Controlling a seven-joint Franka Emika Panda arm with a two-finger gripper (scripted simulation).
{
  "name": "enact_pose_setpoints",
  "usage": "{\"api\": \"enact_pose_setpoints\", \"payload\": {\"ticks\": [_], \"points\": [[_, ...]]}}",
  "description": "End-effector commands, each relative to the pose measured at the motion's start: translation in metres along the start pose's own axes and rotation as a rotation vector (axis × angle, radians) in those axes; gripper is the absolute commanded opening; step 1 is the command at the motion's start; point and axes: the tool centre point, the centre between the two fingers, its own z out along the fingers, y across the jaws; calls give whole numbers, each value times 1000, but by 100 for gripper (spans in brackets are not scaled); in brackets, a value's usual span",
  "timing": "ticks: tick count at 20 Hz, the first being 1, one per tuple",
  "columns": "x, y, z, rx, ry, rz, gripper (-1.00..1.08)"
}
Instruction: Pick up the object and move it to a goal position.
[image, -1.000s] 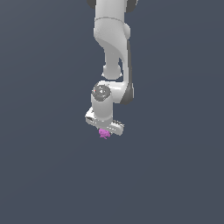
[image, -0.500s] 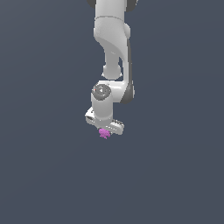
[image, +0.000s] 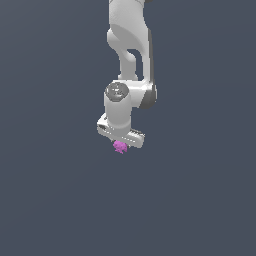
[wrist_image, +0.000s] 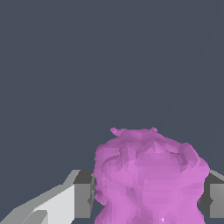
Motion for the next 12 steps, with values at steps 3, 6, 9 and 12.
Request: {"api": "enact_pose_setpoints", "payload": {"ticks": [3, 6, 9, 12], "points": [[-3, -5, -42, 0, 1, 0, -100], [-5, -8, -76, 0, 1, 0, -100], [-8, -12, -112, 0, 1, 1, -100], [-10, -16, -148, -1, 1, 1, -100]]}}
